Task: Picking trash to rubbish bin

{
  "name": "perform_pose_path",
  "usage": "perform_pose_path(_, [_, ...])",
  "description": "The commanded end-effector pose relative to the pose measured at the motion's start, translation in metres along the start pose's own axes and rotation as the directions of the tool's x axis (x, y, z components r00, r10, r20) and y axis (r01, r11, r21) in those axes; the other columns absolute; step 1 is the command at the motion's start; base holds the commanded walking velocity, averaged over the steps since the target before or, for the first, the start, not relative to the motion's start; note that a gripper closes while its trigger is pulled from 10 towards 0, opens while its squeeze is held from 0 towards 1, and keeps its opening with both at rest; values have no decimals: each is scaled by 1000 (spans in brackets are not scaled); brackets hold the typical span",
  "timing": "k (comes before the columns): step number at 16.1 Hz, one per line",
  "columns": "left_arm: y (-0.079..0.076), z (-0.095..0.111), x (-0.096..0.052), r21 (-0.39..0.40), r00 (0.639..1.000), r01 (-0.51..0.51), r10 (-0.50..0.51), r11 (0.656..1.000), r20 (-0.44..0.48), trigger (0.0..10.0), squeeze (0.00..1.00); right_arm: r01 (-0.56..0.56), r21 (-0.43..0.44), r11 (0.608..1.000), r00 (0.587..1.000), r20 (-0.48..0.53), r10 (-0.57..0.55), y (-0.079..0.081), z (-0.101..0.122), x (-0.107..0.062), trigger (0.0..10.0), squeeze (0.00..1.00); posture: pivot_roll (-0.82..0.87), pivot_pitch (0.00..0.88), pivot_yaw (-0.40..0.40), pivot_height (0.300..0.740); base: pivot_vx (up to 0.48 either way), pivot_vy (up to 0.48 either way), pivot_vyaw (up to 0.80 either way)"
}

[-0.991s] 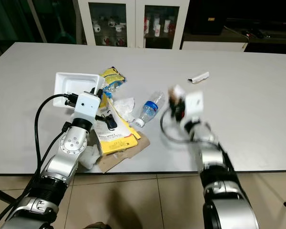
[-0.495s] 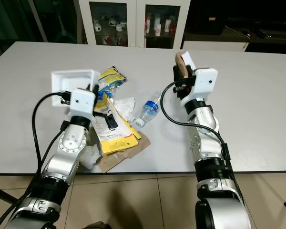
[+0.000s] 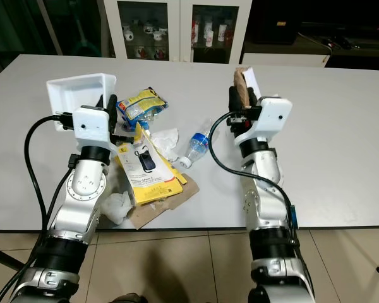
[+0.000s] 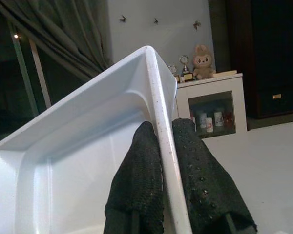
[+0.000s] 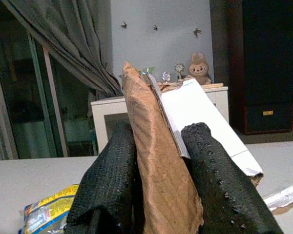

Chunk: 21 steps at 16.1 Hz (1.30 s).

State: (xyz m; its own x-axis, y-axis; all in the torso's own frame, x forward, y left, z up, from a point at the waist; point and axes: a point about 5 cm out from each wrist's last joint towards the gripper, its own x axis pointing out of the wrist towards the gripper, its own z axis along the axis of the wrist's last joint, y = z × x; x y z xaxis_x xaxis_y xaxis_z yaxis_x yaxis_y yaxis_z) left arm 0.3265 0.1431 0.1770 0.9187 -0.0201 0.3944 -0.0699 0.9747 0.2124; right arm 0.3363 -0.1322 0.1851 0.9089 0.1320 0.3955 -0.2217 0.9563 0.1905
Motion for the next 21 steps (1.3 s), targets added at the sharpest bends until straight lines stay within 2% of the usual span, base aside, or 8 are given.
perform_pose_path(1, [-1,3,-1,-10,1000,-4,4,1000,7,10000,0,13,1,1000,1000,-15,-13,0,-1,-3,10000,0,52,49,-48,740,0,0,0])
perform_pose_path(2, [-2,3,-5,-15,1000,7,-7,1000,6,10000,0,48,-15,999,997,-52,-49,-3,-8,-12,10000,0,52,50,-48,740,0,0,0])
perform_pose_path(5, [-4,4,-8,-19,999,42,-42,999,4,10000,0,99,-37,994,992,-77,-101,-8,-11,-23,10000,0,49,52,-42,740,0,0,0])
perform_pose_path(7, [-12,5,-14,-20,993,120,-120,993,8,10000,0,162,-59,985,983,-81,-167,-17,-12,-28,10000,0,49,49,-41,740,0,0,0])
perform_pose_path(15, [-10,0,-16,-29,993,111,-112,993,-21,10000,0,169,-56,984,981,-89,-173,-10,-15,-28,10000,0,44,21,-34,740,0,0,0])
perform_pose_path(21, [-12,-6,-19,-24,992,114,-115,993,-53,10000,0,145,-56,988,979,-135,-151,-5,-23,-33,10000,0,38,6,-32,740,0,0,0])
